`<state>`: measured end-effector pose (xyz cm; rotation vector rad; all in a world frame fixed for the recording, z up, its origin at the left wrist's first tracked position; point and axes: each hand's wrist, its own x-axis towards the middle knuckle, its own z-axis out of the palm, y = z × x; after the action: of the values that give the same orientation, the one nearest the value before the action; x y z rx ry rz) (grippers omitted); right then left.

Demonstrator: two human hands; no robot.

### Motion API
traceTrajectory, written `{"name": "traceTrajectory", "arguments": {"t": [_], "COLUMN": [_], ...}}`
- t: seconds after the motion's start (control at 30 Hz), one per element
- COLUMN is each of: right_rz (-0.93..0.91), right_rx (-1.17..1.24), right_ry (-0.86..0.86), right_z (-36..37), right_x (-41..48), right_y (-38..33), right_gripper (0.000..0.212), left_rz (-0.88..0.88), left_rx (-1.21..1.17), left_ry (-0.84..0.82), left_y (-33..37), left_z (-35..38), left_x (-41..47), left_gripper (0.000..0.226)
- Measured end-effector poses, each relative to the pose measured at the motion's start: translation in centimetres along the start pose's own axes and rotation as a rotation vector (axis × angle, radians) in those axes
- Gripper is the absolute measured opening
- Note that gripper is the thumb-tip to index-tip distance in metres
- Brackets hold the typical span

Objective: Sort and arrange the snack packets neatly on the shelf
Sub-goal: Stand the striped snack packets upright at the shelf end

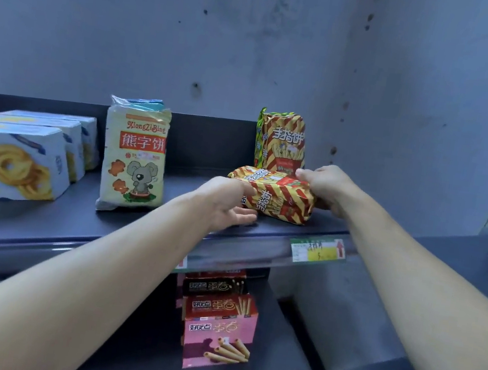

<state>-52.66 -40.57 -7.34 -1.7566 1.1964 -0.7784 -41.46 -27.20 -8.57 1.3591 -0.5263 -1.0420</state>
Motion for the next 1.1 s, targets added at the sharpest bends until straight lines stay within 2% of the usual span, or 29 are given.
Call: {"name": "traceTrajectory", "arguments": {"t": [0.3,0.43,0.53,0.63,0.8,0.87,0.97,1.1], "right_rz": [-0.028,-0.073,-0.121,-0.168,-0.210,-0.211,-0.236,-0.269], "right_rx": [0.034,0.142,0.268,0.470,0.600,0.615,0.629,0.637], "right_ry": [-0.149,-0.141,-0.156,-0.174,-0.186,-0.200,-0.222,-0.222], "right_z": [1.2,1.5,2.4,4.1,6.8,7.7,8.9,10.1], "right_x": [-3.8,-6.1,-8.0,-9.9,-11.9,-12.5,-13.2,-14.1], "right_y": [-0.9,-1.6,-2.4,-3.6,-4.9,-5.1,-5.4,-6.1], "right_gripper": [0.032,0.021,0.005,0.020,0.033,0.030,0.014,0.018], "left_rz": [0.072,0.151,0.271,0.361,0.421,0.428,0.434,0.460], "left_rx": [0.112,0.082,0.048,0.052,-0.001,-0.015,-0.035,-0.057], "left_ry": [0.038,0.003,-0.028,-0.071,-0.107,-0.122,-0.137,-0.137], "left_y": [0.1,0.3,1.4,2.5,3.4,3.4,3.2,3.1], "left_z": [-0.4,-1.6,-3.1,-5.0,-9.1,-10.5,-12.2,-14.0], "left_x": [-0.3,-1.5,-2.4,-3.8,-6.3,-7.2,-8.1,-8.5], "left_gripper": [0.034,0.039,0.055,0.059,0.046,0.041,0.038,0.043]}}
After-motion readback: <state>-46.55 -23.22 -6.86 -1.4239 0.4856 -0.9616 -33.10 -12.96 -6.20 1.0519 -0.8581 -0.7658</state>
